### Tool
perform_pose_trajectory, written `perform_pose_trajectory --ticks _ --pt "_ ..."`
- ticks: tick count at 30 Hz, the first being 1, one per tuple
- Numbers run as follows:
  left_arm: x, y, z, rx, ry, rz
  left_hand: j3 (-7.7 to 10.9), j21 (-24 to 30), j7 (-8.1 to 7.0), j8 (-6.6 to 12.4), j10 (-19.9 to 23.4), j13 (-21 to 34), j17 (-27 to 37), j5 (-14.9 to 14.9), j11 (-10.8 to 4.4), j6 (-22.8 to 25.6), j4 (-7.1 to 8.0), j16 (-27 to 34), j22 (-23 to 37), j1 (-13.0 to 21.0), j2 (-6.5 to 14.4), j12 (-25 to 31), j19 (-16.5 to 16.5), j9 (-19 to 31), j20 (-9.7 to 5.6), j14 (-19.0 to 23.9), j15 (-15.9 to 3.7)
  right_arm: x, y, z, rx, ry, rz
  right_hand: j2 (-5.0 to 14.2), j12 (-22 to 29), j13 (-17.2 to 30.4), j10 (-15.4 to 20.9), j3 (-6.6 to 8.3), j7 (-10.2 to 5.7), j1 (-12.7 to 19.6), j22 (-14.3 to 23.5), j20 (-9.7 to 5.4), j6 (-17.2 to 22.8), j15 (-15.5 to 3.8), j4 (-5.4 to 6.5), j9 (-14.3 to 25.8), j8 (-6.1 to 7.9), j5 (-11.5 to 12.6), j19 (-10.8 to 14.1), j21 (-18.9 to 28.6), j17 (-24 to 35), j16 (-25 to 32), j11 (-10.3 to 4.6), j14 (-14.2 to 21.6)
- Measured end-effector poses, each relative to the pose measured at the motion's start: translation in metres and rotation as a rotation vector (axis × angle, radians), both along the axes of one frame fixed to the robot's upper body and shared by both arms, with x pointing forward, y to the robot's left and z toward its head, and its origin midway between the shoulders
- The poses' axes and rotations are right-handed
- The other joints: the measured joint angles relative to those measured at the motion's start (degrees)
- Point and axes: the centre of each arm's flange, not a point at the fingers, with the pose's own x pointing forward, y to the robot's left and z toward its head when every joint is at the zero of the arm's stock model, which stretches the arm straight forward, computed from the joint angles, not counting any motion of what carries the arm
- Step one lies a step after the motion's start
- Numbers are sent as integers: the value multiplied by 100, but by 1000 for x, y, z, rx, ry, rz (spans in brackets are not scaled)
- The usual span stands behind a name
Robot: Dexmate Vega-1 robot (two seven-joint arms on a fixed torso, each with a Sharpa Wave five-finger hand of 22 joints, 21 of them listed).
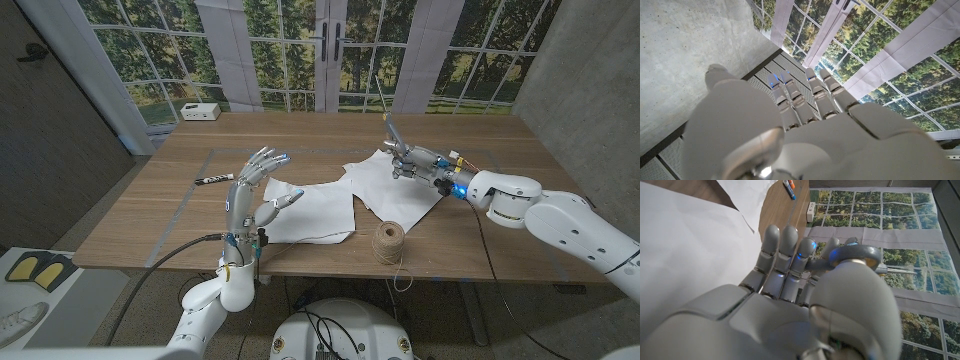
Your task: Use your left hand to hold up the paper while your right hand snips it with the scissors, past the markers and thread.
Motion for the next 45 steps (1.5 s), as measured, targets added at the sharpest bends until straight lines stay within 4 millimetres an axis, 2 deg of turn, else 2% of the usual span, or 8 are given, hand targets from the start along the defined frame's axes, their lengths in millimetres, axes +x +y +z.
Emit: perform_pose_trajectory --ticks 6,7,19,24,34,36,40,45 --pt "0 0 0 -2 0 2 0 0 0 0 0 0 0 -34 0 0 0 0 0 0 0 0 0 0 0 7 7 2 2 -11 52 18 13 15 -77 -157 0 -6 0 -16 -39 0 0 30 -6 -23 0 0 0 39 -64 0 0 -31" --pt "-2 -1 1 -3 -5 1 0 0 0 0 0 0 0 -34 0 0 0 0 0 0 0 0 0 0 0 7 7 -2 4 -4 86 -11 46 16 -77 -143 0 -6 0 -17 -55 0 0 30 -6 -25 0 0 0 39 -67 0 0 -31" --pt "-7 4 2 -17 -16 24 0 0 -19 28 -162 2 7 -79 26 17 0 0 0 -1 1 0 0 19 0 0 2 -4 6 -9 169 -27 91 22 -65 -230 0 12 0 -23 -224 7 0 60 -39 -107 0 -24 -135 88 -146 22 0 -124" --pt "-9 9 5 -36 -32 35 0 0 -5 -21 -442 15 14 -79 32 -284 0 0 0 -84 -8 0 0 9 0 -151 -1 -5 7 -13 192 -25 95 22 -65 -263 0 29 0 -23 -252 -7 -1 60 -23 -102 0 -24 -177 88 -146 44 0 -124" --pt "-12 21 9 -90 -57 64 0 0 -9 -21 -567 14 13 -78 11 -446 0 0 3 -137 0 0 0 12 0 -231 18 -8 5 -16 254 -39 98 22 -65 -319 0 29 0 -22 -304 11 0 60 -22 -93 0 -24 -195 127 -199 106 0 -185" --pt "-12 19 8 -79 -58 58 28 0 -11 -22 -615 14 13 -78 12 -496 28 0 12 -193 57 -22 0 9 0 -230 18 -9 5 -19 259 -34 96 22 -66 -344 0 29 0 -21 -315 11 0 60 -22 -90 0 -24 -194 128 -199 106 0 -185" --pt "-13 22 8 -91 -62 65 155 0 -18 -105 -834 14 13 -78 13 -721 53 0 12 -99 380 -66 0 9 0 -230 18 -10 3 -23 276 -31 95 21 -66 -363 -1 31 0 -21 -397 9 0 67 -20 -107 0 -24 -196 127 -226 128 1 -191" --pt "-11 26 6 -120 -54 81 159 0 -1 -105 -902 14 12 -78 21 -798 49 0 12 -82 415 -66 0 10 0 -291 19 -12 2 -21 307 -55 109 21 -66 -397 -1 36 0 -21 -489 11 0 71 -14 -124 0 -24 -257 110 -225 150 1 -236"
